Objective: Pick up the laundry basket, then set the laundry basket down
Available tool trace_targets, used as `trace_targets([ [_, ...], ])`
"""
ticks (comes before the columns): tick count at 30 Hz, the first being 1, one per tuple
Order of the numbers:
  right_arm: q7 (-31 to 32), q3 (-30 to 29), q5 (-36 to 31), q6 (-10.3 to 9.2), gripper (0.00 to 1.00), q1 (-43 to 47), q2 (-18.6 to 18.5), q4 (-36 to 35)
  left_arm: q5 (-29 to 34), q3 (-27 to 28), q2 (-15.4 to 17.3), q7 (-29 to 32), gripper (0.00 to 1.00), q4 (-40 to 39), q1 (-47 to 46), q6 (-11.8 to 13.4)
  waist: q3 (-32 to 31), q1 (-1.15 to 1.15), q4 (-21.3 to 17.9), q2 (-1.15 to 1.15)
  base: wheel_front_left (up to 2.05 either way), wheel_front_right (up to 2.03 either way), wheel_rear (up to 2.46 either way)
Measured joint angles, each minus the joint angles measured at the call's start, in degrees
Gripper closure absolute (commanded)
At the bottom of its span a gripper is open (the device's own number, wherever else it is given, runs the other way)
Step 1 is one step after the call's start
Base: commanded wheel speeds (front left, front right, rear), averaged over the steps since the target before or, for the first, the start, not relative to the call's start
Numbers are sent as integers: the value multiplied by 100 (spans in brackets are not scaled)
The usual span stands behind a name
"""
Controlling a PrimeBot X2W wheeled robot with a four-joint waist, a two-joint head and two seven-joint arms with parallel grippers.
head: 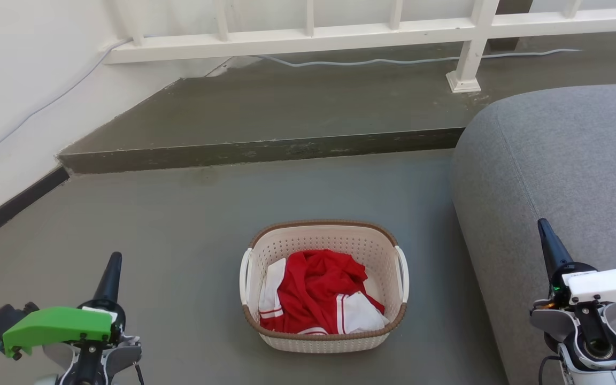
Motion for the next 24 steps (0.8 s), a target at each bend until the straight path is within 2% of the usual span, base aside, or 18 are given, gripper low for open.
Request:
trace_targets([
  [19,372,-428,1317,102,100,-2,155,-56,-1215,360,-31,363,100,-134,1,-83,-8,0,42,0,0,0,0],
  [24,376,-455,1393,102,100,-2,164,-58,-1337,405,-33,363,100,-138,2,-94,-8,0,42,0,0,0,0],
])
